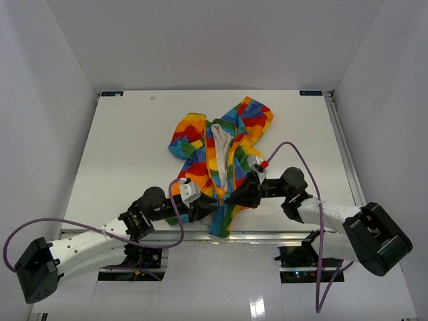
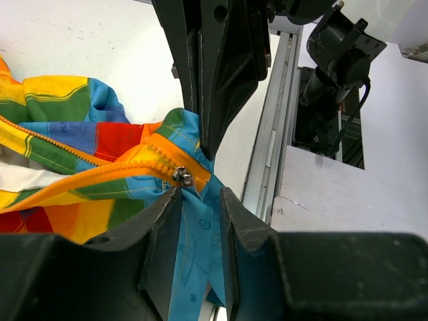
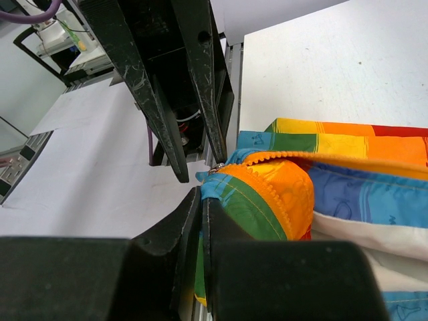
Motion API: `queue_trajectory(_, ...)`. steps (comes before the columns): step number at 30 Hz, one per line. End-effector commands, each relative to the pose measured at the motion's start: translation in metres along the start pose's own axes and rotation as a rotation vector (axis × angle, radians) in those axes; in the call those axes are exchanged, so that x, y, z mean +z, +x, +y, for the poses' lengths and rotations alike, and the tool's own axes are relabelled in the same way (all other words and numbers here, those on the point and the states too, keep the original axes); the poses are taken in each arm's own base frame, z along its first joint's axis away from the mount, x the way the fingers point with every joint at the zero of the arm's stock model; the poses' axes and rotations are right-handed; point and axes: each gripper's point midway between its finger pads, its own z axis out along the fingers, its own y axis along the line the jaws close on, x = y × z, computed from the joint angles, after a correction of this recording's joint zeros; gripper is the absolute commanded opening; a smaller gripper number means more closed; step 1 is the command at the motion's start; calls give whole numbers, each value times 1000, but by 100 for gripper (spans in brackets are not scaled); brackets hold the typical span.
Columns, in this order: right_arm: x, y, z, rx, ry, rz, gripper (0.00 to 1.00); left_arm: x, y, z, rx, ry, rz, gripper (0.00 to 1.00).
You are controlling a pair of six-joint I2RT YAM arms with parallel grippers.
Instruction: Zip up the jacket
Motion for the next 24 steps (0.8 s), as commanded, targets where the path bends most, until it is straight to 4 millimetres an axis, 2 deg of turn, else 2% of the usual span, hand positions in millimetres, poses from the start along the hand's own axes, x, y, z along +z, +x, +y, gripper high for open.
queue_trajectory(1,6,-8,6,-72,-40,-11,8,4,-32,2,24,-13,-81,41)
queue_trajectory(10,6,-7,9,-87,-50,-9,8,-7,-40,6,19,-62,-120,42)
queue_trajectory(15,6,-9,9,-96,-43,-17,8,-21,-59,4,-1,-90,-199,45)
queue_trajectory(19,5,-11,11,-105,-41,-24,8,-29,-63,9,-91,-143,-221,47)
queue_trajectory(24,4,-11,11,-110,-34,-30,8,-30,-61,15,-304,-216,-179,50)
